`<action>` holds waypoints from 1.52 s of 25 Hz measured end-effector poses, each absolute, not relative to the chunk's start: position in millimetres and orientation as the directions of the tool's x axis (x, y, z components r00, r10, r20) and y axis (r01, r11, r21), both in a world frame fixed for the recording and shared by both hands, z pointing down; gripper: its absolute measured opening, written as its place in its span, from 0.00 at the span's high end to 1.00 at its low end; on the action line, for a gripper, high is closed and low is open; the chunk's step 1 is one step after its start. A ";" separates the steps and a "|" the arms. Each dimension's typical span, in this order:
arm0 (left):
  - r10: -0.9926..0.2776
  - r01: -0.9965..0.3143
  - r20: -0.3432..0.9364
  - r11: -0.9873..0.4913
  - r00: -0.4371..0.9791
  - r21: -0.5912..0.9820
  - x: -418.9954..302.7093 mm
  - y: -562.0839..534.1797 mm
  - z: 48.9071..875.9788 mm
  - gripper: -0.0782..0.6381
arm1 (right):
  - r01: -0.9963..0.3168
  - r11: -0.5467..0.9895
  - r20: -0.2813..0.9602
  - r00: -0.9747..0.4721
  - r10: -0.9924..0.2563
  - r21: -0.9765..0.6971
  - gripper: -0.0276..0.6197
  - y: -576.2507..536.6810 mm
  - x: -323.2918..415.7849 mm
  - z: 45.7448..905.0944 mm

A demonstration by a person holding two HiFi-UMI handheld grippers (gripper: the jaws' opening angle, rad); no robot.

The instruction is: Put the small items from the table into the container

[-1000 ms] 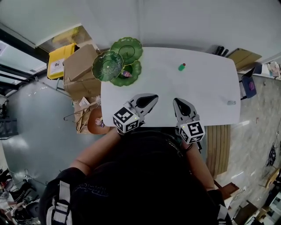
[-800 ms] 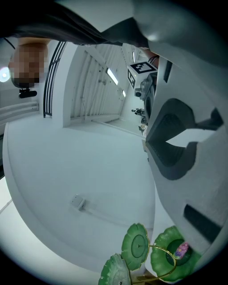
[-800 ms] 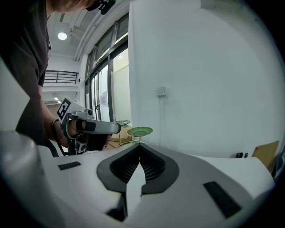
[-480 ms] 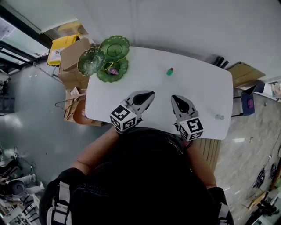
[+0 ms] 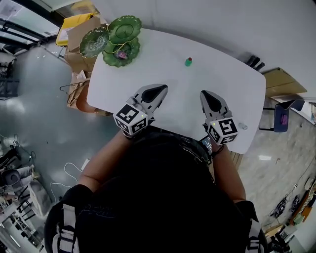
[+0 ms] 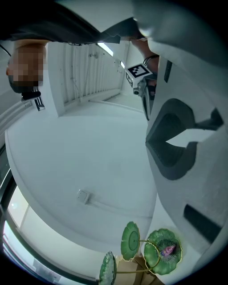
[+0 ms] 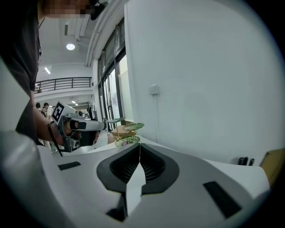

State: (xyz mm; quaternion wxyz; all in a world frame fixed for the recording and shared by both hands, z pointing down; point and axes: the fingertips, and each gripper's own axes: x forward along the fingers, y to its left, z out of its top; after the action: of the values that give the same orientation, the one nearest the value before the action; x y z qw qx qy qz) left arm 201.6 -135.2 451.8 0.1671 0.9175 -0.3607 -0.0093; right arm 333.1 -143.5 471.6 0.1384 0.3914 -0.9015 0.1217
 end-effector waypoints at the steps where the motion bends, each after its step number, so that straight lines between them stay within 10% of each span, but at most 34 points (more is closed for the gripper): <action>1: -0.664 -0.659 0.110 -0.680 0.740 0.321 202.3 -134.4 455.9 0.88 | -0.741 0.660 0.349 -0.654 -0.671 -0.119 0.93 -145.3 335.4 474.2; 38: -0.530 -0.558 0.206 -0.686 0.823 0.467 191.2 -209.1 538.6 0.88 | -0.800 0.558 0.510 -0.582 -0.633 -0.219 0.85 -274.6 298.5 572.3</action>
State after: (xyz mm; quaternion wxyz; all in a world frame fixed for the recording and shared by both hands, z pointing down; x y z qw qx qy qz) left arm 191.2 -209.1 538.6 0.2633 0.9176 -0.2964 0.0272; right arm 298.5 -274.6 572.3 0.1904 0.4158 -0.8619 0.2189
